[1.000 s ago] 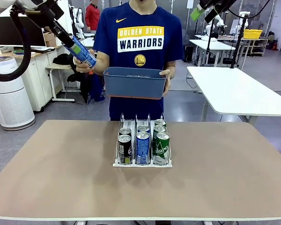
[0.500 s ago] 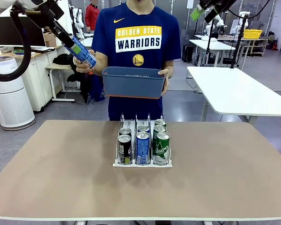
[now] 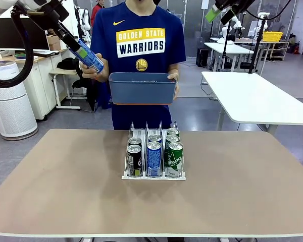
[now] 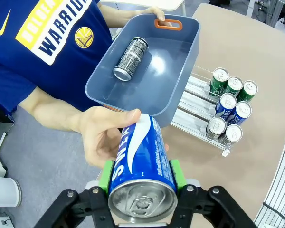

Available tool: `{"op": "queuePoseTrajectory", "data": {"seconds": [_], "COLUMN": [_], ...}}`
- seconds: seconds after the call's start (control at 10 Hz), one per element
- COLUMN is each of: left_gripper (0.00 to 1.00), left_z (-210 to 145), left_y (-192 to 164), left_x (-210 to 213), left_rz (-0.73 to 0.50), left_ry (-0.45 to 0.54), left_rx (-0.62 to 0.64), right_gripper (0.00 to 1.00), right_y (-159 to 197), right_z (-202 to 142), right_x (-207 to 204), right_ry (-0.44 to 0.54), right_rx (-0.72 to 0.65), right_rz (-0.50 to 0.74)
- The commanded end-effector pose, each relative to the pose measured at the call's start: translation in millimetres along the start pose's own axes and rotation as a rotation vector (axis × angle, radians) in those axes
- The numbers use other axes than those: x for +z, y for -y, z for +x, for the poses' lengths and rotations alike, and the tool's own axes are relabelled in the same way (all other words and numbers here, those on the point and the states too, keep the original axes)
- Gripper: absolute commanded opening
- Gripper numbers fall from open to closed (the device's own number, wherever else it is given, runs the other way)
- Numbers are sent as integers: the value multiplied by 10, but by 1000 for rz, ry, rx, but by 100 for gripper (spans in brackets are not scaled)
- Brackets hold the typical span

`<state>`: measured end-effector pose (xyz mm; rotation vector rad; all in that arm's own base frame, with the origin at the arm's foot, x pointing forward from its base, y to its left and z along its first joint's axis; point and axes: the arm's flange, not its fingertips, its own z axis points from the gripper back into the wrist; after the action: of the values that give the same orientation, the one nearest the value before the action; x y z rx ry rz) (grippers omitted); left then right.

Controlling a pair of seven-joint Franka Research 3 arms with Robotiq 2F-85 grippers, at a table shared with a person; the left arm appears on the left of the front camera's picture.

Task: Fill the beverage cans into the dispenser.
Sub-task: Place the picked Ionic drink in the line of the Automatic Can Dispenser with the same cans.

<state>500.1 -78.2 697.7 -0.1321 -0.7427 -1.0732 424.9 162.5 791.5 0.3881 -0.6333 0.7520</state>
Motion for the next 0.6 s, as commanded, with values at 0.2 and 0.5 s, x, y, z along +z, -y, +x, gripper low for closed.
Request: {"op": "queuePoseTrajectory", "data": {"seconds": [0.2,0.5], "left_gripper": [0,0], "left_z": [1,1], "left_y": [-8,-8], "left_x": [21,21], "left_rz": [7,7], "left_ry": [4,4], "left_rx": [-9,-9], "right_gripper": [100,100], "right_y": [-2,-2], "right_z": [-4,-4], "right_x": [1,1], "right_ry": [-4,-4], "right_rx": [-5,-5], "right_rz": [-1,-1]}}
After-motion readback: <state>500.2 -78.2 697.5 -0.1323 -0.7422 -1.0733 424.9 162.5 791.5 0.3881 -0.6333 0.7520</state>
